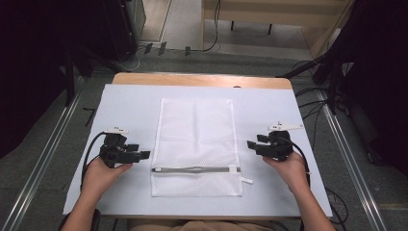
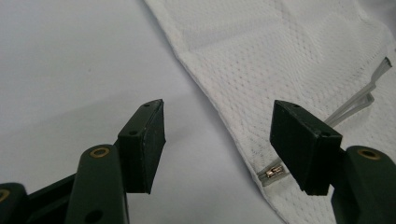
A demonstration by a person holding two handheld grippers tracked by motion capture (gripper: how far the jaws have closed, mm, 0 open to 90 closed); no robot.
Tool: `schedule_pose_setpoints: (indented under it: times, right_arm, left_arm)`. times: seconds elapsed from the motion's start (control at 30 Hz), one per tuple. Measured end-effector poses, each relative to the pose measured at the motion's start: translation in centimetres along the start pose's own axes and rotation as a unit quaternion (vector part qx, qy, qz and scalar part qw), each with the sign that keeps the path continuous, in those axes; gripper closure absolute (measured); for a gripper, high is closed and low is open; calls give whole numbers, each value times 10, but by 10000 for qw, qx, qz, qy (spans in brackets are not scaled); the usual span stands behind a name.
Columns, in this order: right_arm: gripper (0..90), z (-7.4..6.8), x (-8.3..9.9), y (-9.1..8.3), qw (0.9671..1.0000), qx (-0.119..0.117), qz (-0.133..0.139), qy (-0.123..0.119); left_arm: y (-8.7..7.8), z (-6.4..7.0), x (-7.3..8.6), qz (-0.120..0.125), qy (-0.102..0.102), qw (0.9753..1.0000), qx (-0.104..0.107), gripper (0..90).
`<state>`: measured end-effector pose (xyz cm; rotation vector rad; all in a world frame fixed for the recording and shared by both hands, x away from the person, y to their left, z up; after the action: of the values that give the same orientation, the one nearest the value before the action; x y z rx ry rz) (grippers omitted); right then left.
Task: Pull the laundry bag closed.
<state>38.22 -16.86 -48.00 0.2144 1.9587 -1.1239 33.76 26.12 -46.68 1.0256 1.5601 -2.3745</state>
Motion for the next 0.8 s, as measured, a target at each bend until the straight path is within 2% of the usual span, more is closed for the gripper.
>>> schedule_pose_setpoints:
  times: [0.13, 0.2, 0.27, 0.3, 0.47, 0.57, 0.7, 0.8]
  right_arm:
    - [489, -2, 0, 1, 9999, -114, -85, 84]
    - [511, -2, -1, 2, 9993, -195, -152, 294]
    - [514, -2, -1, 1, 9990, -190, -169, 355]
    - [514, -3, -2, 0, 9989, -208, -158, 391]
    - [489, -6, 1, -1, 9996, -104, -222, 171]
    - [482, -7, 3, 1, 9991, -176, -340, 155]
    - [478, -7, 3, 1, 9992, -168, -334, 120]
    - [480, -7, 3, 0, 9994, -137, -322, 57]
  left_arm:
    - [1, -1, 1, -11, -32, 10000, 46, 372]
    - [0, -2, 1, -17, -99, 9999, 69, 395]
    - [-1, -4, 1, -67, -319, 9993, 203, 428]
    - [-2, -5, 1, -7, -363, 9992, 184, 430]
    - [-4, -7, 1, 36, -342, 9993, 142, 416]
    - [-3, -6, 1, 21, -238, 9997, 106, 413]
    - [-5, -4, 1, 44, -217, 9993, 293, 450]
    - [-6, -5, 0, 82, -223, 9994, 261, 449]
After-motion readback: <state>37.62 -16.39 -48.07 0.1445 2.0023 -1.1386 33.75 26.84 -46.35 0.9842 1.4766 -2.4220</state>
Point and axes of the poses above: each handheld gripper's, and its own axes: y roughly forward along the jaws, x roughly out of its underside, z roughly to its right, the point moved 6 cm from there along y, roughly forward along the jaws, and after that the axes turned 3 degrees about -x, right-handed, at the moved point
